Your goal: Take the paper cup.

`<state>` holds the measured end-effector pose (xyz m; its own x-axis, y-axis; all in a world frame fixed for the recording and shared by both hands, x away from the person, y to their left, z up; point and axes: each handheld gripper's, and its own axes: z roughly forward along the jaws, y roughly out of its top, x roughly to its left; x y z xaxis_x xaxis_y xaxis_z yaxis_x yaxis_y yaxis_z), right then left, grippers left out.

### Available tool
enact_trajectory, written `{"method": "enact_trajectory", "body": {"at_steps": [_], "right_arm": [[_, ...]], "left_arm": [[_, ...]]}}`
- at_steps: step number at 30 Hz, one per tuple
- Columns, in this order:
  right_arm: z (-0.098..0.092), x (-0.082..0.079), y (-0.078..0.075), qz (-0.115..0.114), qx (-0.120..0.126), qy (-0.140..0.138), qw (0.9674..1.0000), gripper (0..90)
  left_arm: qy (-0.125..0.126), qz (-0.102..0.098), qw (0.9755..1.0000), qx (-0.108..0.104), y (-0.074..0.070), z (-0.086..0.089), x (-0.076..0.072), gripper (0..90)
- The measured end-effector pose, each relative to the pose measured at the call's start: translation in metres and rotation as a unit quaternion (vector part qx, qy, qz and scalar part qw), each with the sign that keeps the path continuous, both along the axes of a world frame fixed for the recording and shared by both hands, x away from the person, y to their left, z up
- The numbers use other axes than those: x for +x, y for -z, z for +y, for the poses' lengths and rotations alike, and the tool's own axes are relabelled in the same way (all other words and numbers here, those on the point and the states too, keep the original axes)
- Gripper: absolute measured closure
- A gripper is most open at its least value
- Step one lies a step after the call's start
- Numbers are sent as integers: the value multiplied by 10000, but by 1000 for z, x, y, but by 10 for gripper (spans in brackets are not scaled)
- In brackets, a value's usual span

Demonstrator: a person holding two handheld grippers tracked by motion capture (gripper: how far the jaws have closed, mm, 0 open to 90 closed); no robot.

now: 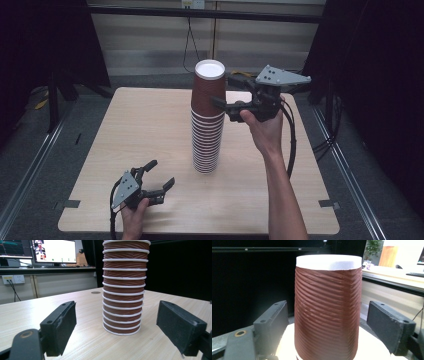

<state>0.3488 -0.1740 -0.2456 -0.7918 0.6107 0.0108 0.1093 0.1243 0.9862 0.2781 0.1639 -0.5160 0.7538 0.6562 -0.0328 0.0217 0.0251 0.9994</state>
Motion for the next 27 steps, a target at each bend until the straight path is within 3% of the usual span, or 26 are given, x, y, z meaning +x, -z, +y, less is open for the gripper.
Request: {"method": "enact_trajectory", "body": {"at_steps": [12,18,27], "right_arm": [[11,17,-11,130,-98,-139,9998,154],[22,23,-14,237,-262,-209,9992,139],[30,32,-14,346,-397,-214,9984,175]], "left_arm": [[14,2,10000,-9,0,0,0,159],[21,1,10000,-9,0,0,0,159],[25,2,10000,-10,0,0,0,158]]}}
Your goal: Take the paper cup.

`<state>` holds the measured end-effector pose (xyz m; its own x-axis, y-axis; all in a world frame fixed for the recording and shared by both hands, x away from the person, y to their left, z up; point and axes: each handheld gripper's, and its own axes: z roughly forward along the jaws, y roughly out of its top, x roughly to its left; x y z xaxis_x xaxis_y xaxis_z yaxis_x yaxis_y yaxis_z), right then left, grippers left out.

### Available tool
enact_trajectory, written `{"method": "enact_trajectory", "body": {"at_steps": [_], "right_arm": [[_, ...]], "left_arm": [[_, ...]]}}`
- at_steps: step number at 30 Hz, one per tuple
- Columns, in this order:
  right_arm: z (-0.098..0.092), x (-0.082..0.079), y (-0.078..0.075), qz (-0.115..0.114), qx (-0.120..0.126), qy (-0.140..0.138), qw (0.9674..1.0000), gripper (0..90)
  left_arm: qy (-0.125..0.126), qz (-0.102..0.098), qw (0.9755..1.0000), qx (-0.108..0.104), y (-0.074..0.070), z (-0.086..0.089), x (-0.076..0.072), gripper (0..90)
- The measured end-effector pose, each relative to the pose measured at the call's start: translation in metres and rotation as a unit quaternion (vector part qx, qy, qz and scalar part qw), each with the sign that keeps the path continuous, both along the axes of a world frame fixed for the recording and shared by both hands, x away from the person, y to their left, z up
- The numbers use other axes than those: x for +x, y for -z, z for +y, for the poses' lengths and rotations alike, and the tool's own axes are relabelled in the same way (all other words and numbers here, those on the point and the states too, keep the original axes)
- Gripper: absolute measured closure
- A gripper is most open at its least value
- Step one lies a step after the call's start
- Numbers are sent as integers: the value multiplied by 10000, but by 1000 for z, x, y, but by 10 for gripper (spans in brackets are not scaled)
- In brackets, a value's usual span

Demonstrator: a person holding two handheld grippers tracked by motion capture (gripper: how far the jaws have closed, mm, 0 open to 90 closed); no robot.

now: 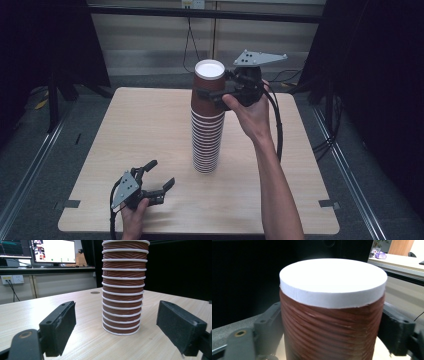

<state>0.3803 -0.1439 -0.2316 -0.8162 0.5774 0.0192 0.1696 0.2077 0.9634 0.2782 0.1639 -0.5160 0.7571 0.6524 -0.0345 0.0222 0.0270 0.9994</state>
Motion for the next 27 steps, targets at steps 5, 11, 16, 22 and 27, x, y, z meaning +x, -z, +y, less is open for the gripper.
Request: {"method": "enact_trajectory", "body": {"at_steps": [5,11,16,22,27], "right_arm": [[2,1,-1,23,2,20,10000,184],[-1,-1,-3,-46,130,22,9999,187],[-4,-2,-8,-75,244,2,9997,190],[-6,-3,-13,-165,415,-4,9990,192],[-7,-5,-18,-257,522,-61,9983,193]], "left_arm": [[0,0,10000,-1,0,0,0,158],[0,0,10000,0,0,0,0,158],[1,1,10000,1,0,0,0,158],[3,4,10000,1,0,0,0,158],[6,0,10000,1,0,0,0,158]]}}
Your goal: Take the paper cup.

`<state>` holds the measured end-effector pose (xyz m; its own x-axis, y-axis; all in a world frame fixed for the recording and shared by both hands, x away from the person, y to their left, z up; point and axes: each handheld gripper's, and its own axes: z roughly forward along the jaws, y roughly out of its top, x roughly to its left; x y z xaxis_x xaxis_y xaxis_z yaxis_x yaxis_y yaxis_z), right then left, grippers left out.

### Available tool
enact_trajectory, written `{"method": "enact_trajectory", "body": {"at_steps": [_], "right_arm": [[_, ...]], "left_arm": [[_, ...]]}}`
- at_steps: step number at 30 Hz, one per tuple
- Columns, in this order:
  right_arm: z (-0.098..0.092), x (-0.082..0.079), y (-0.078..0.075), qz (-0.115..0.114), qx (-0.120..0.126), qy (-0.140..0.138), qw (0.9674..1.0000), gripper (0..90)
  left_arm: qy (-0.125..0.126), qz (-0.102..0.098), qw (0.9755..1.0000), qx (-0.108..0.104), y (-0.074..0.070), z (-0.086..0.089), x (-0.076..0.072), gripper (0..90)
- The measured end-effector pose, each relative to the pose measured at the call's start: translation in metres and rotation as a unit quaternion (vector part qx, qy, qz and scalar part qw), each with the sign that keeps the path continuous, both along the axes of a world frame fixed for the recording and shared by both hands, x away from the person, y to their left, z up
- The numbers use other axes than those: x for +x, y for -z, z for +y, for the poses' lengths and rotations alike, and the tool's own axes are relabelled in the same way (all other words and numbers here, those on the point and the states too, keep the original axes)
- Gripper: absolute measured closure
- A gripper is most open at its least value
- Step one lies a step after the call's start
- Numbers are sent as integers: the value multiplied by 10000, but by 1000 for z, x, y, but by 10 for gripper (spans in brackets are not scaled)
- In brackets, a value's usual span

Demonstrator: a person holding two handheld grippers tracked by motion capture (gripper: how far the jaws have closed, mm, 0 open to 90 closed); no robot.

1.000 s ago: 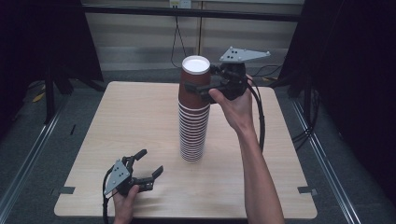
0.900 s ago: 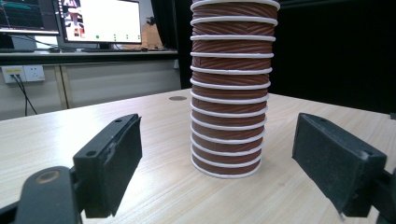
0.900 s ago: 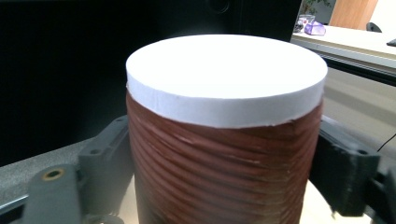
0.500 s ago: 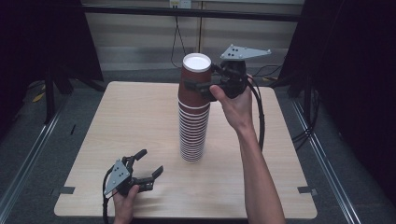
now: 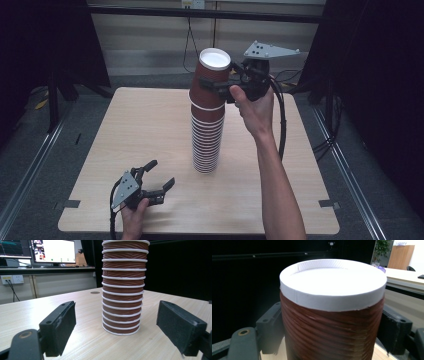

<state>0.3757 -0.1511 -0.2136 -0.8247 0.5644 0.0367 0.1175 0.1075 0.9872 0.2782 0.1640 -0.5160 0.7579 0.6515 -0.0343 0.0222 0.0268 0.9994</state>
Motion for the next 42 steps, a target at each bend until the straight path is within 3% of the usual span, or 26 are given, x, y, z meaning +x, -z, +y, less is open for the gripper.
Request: {"method": "enact_trajectory", "body": {"at_steps": [7,18,21,42], "right_arm": [[-7,-1,-4,-74,319,-31,9995,195],[-9,-4,-12,-242,552,-78,9982,197],[-13,-6,-16,-288,744,-131,9967,198],[-25,-14,-28,-523,1138,-140,9920,200]], "left_arm": [[2,-1,10000,1,0,0,0,158],[2,0,10000,0,0,0,0,158],[2,-1,10000,3,0,0,0,158],[3,1,10000,4,0,0,0,159]]}}
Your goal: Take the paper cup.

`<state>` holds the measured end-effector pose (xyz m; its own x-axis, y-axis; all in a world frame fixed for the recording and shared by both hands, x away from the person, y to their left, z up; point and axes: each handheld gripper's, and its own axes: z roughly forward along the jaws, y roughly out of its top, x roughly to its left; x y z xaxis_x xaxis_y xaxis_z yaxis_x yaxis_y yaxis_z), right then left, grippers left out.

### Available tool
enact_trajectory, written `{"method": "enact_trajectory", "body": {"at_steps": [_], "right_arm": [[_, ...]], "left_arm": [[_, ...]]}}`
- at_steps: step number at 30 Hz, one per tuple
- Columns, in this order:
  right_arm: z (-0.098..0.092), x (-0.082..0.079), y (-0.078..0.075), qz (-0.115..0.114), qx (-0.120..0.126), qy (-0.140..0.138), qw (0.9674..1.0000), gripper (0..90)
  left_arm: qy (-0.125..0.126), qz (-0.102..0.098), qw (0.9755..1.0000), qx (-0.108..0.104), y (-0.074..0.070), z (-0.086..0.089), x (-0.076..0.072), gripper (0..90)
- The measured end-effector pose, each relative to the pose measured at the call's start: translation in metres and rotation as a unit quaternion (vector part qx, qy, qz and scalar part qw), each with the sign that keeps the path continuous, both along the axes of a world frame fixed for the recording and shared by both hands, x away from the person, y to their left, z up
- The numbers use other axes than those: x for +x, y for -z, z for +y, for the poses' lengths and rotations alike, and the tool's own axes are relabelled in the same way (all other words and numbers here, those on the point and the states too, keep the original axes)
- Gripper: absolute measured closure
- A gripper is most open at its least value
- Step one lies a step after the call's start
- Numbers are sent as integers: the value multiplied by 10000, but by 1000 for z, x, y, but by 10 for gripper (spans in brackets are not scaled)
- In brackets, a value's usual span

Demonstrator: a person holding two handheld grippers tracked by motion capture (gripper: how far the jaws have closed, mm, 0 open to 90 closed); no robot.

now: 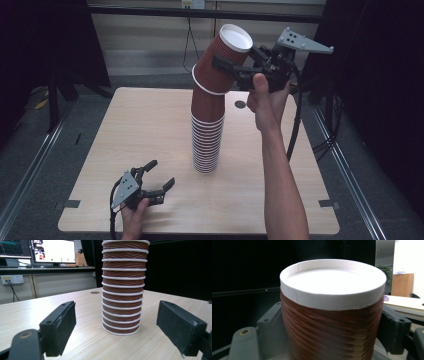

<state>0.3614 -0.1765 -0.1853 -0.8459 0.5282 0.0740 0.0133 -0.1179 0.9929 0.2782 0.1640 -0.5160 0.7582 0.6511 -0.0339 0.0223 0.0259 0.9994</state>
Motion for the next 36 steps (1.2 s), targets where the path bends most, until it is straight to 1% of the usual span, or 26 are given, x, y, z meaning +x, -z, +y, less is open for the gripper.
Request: {"method": "enact_trajectory", "body": {"at_steps": [6,10,20,25,33,36], "right_arm": [[-7,-4,-7,-73,35,51,10000,201],[-12,-6,-9,-92,91,97,9999,201],[-31,-14,-11,-131,97,286,9995,201],[-40,-18,-9,-122,103,365,9992,202],[-50,-23,-3,-86,13,501,9987,202],[-53,-26,0,-65,-57,560,9984,203]], "left_arm": [[-4,4,10000,1,0,0,0,159],[0,-3,10000,-3,0,0,0,159],[0,-2,10000,-4,0,0,0,160],[0,-1,10000,-5,0,0,0,160],[-1,-3,10000,-3,0,0,0,159],[-2,-2,10000,-4,0,0,0,160]]}}
